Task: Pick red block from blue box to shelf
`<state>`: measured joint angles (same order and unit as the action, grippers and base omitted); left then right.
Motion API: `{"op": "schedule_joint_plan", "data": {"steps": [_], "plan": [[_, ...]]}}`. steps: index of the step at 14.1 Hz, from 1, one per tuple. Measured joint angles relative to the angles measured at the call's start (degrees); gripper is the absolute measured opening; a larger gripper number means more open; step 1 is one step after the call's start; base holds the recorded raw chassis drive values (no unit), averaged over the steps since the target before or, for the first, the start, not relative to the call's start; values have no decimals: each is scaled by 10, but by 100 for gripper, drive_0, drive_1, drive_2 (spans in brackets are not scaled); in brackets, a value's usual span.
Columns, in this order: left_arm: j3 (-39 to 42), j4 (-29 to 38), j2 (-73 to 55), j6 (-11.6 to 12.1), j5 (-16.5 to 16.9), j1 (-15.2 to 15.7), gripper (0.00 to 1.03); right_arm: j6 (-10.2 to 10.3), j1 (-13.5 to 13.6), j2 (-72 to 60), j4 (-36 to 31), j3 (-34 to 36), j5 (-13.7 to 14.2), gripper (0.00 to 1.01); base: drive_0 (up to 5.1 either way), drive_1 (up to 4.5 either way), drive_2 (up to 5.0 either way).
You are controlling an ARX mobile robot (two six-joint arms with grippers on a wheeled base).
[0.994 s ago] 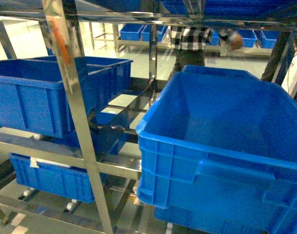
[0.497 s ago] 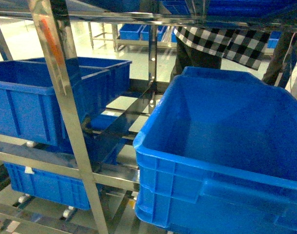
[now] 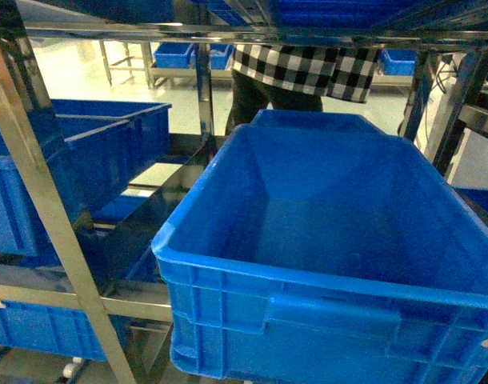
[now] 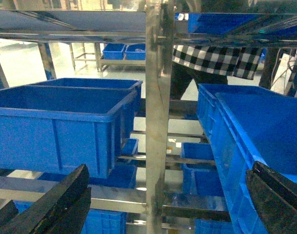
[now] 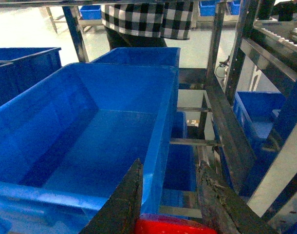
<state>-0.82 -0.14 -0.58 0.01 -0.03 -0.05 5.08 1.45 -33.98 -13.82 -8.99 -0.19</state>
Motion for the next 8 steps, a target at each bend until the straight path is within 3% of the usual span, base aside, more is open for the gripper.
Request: {"op": "schedule_joint_plan", "data": {"steps": [4, 8], "plan": [[0, 0, 0, 0, 0, 0, 98, 0, 0, 2, -1, 0, 0, 28, 6, 387, -375], [0, -2, 0, 0, 0, 0, 98, 0, 0, 0, -1, 0, 0, 28, 0, 0, 0]]}}
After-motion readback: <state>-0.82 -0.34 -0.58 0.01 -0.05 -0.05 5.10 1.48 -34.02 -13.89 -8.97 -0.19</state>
